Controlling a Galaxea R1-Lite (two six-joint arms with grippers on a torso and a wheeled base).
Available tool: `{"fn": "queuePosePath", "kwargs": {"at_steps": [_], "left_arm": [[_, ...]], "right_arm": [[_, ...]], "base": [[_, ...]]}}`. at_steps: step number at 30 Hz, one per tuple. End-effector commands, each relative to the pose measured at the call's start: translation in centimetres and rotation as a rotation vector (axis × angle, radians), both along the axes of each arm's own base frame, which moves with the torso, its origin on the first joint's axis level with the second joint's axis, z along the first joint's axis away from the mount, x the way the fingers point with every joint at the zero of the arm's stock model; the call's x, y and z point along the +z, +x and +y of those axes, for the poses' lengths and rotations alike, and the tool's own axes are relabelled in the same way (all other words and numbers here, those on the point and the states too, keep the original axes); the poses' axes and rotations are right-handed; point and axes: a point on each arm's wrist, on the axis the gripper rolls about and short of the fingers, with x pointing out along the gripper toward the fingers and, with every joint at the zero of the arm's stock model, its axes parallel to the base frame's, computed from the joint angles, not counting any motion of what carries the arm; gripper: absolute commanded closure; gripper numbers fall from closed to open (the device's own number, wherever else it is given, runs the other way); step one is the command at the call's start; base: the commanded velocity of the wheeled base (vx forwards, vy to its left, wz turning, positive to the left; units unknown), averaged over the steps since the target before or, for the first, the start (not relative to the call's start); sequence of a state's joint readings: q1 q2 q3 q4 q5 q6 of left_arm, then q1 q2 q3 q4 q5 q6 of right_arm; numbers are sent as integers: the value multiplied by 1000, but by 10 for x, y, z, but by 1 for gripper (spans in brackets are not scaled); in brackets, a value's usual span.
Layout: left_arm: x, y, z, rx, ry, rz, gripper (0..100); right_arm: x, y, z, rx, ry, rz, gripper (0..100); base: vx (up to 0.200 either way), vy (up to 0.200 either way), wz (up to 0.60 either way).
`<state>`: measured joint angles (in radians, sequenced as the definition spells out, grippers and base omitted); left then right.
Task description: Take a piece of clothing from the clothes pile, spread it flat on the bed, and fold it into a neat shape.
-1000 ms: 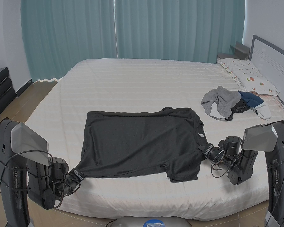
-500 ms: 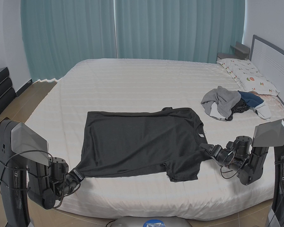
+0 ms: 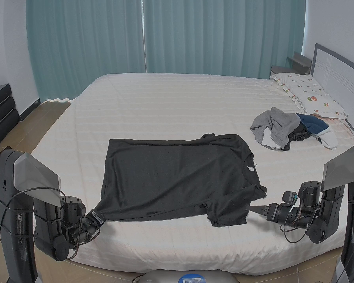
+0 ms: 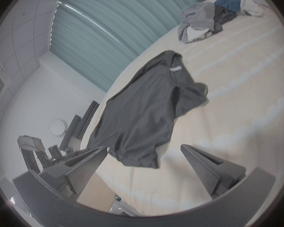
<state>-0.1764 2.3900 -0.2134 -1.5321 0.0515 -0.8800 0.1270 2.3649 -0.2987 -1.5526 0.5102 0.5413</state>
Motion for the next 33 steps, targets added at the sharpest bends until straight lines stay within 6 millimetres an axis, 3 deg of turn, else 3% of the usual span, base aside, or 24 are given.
{"fn": "queuePosePath", "kwargs": {"at_steps": [1, 10, 23, 24, 33], "left_arm": [[0, 0, 0, 1, 0, 1, 100], [0, 0, 0, 1, 0, 1, 100], [0, 0, 0, -2, -2, 2, 100], [0, 0, 0, -2, -2, 2, 100], [0, 0, 0, -2, -2, 2, 100]], "right_arm": [[-11, -8, 9, 39, -13, 42, 0], [-20, -11, 24, 109, -43, 43, 0], [-23, -3, 30, 110, -34, 29, 0], [-23, -4, 29, 107, -35, 30, 100], [-21, -8, 23, 93, -44, 43, 100]], "base": [[0, 0, 0], [0, 0, 0], [0, 0, 0], [0, 0, 0], [0, 0, 0]]}}
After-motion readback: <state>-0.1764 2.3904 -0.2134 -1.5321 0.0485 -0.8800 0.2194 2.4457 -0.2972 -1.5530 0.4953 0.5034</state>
